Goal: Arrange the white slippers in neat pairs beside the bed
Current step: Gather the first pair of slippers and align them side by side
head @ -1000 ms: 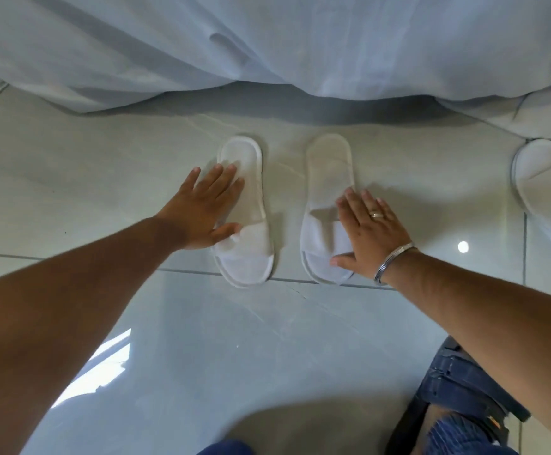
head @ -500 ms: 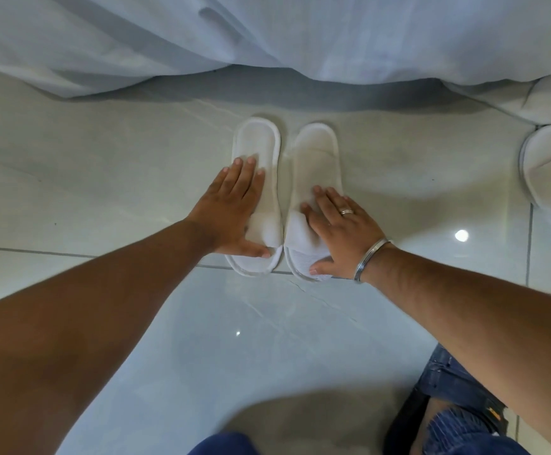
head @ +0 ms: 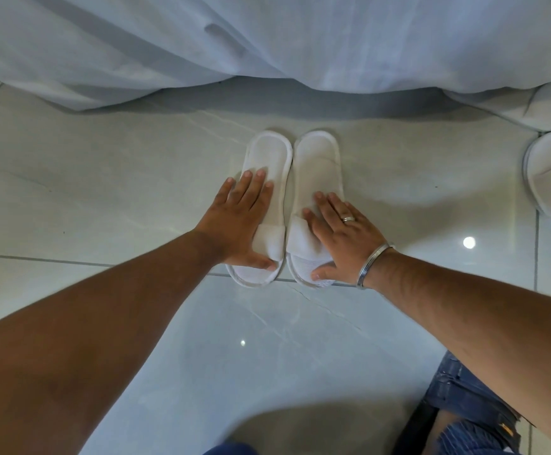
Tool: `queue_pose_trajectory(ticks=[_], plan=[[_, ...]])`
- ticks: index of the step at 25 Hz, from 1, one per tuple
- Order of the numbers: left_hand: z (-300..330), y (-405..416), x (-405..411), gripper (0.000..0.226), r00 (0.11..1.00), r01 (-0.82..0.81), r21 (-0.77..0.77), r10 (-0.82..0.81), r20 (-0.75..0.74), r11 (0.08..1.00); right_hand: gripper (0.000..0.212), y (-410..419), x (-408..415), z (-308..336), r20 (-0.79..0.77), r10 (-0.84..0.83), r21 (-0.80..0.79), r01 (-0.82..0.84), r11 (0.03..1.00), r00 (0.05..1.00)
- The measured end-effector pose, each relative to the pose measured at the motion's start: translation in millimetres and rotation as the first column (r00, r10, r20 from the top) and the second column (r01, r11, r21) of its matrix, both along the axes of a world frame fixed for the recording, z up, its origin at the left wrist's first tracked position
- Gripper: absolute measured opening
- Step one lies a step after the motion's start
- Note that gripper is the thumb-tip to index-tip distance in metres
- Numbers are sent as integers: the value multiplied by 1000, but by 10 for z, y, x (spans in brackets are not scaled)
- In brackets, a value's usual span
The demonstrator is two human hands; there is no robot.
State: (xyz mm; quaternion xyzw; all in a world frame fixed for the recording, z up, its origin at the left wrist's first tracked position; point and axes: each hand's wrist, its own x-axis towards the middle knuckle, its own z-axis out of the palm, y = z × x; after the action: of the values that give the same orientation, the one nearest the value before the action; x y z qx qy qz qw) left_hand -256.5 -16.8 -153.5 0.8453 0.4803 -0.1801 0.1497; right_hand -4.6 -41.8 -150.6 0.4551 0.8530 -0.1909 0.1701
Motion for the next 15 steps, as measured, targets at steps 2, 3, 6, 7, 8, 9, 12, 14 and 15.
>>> queue_pose_trajectory(ticks=[2,3,6,7,8,9,12,14,15], plan=[[-5,-4,-1,150,1000,-12,0,12,3,1000,119,-4,2,-1,-8,-6,-10,6,1000,1000],[-6,-7,-5,150,1000,-14,2,13,2,1000,119,-5,0,-3,-13,-11,-15,11,1000,1000],[-20,4,-7,151,1000,-23,5,23,5,1000,119,3,-3,-5,-41,-40,-21,39,999,998],[-28,6,-14,151,999,-38,2,38,10,999,120,7,-3,-8,-45,-47,-22,46,999,998],[-35,6,-20,151,999,-52,-1,52,16,999,120,10,-3,-14,-43,-48,-19,47,999,998],[-42,5,-22,152,998,-61,-3,61,20,998,120,11,-4,-20,-35,-44,-12,44,999,998],[-51,14,-15,152,998,-62,-14,62,9,998,120,6,-15,-37,-15,-35,-10,34,999,999],[-5,34,-14,152,998,-61,-30,60,-16,998,117,6,5,-20,-22,-20,-2,20,1000,1000],[35,47,-17,150,998,-67,-44,66,-18,997,114,11,45,27,-29,-12,6,12,1000,1000]])
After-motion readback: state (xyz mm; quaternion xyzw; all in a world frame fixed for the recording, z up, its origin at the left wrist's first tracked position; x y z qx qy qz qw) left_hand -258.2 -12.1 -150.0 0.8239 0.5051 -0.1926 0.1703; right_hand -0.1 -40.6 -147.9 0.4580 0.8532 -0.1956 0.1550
